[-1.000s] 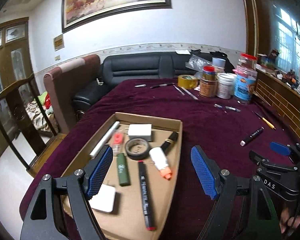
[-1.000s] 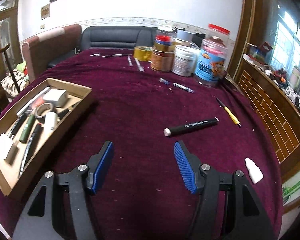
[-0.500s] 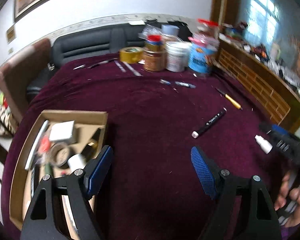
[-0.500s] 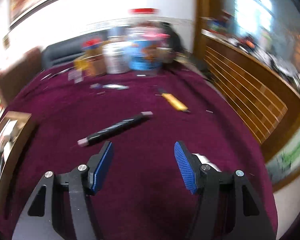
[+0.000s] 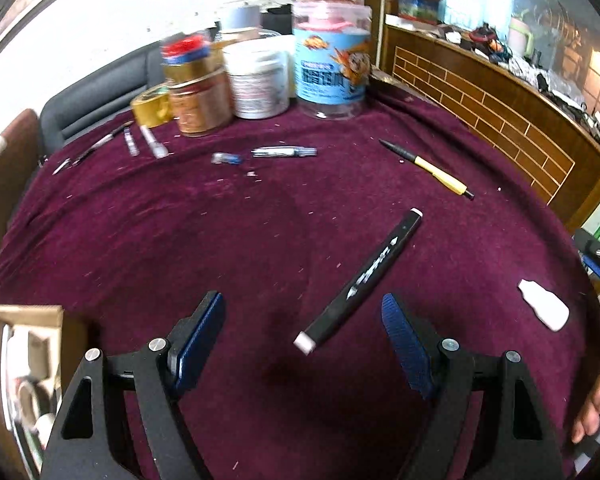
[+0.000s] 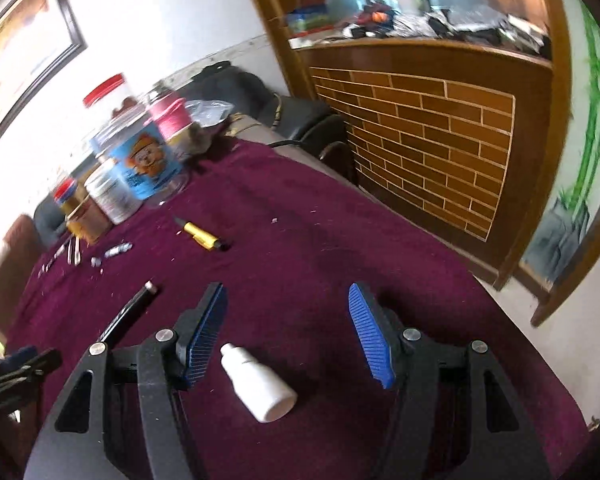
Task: Organize rigid objects
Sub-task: 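Grasp the white-capped black marker with the left gripper, then grasp the white dropper bottle with the right gripper, then carry the marker and the dropper bottle toward the box with both grippers, then lower the marker into the box and open the left gripper while the right releases the bottle there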
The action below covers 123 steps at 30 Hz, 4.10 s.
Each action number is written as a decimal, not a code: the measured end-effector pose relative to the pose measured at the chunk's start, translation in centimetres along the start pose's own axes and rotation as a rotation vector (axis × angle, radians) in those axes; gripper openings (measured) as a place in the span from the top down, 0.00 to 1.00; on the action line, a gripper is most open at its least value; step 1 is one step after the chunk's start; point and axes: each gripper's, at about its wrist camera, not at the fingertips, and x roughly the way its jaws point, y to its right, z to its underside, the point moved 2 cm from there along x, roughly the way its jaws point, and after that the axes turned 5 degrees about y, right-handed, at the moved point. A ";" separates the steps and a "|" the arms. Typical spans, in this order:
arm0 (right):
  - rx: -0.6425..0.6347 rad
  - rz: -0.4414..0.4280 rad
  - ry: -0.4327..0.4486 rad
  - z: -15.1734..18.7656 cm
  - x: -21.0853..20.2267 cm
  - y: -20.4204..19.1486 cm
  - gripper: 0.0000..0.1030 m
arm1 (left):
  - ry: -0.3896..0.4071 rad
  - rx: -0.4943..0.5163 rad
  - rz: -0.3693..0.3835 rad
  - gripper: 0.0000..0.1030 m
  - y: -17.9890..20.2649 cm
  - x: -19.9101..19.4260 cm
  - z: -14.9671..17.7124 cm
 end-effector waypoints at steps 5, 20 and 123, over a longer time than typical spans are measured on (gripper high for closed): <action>0.055 -0.002 -0.044 0.1 0.9 1.0 0.35 | -0.024 0.017 0.040 0.27 1.5 3.1 -0.9; 0.039 -0.027 -0.125 1.2 2.1 0.7 0.35 | -0.075 0.069 0.051 0.89 3.6 4.1 -0.4; -0.762 -0.629 -0.702 28.7 -10.6 -40.7 0.76 | 0.047 -0.714 -0.113 0.89 -31.4 -17.8 25.0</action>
